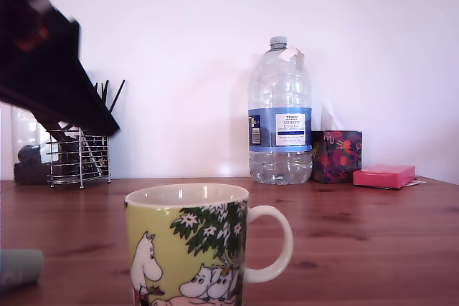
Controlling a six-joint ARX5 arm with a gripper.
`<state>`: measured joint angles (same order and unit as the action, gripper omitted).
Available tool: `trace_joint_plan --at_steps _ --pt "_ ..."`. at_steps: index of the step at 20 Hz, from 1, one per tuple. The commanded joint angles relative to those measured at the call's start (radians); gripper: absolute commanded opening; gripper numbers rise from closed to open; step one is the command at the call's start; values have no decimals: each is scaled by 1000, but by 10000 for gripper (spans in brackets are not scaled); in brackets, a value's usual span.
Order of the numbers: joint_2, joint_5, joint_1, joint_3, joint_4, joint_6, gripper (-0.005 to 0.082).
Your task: Pick up the coffee capsules from the table one by one and drop them inside the nearest coffee cup
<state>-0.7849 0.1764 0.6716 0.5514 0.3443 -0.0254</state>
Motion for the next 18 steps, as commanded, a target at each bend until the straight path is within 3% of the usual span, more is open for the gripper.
trace_joint_plan --at_steps 1,3,7,10,14,18 --pt "1 -6 2 -25 24 7 -19" --pt "-2 -10 2 -25 40 6 -19" --pt "-32 -11 2 -25 54 -42 -12" --pt "-63 -8 2 -25 84 -135 -11" --pt "-116 3 2 -25 143 -148 -11" --pt "-150 6 2 -24 149 -333 -9"
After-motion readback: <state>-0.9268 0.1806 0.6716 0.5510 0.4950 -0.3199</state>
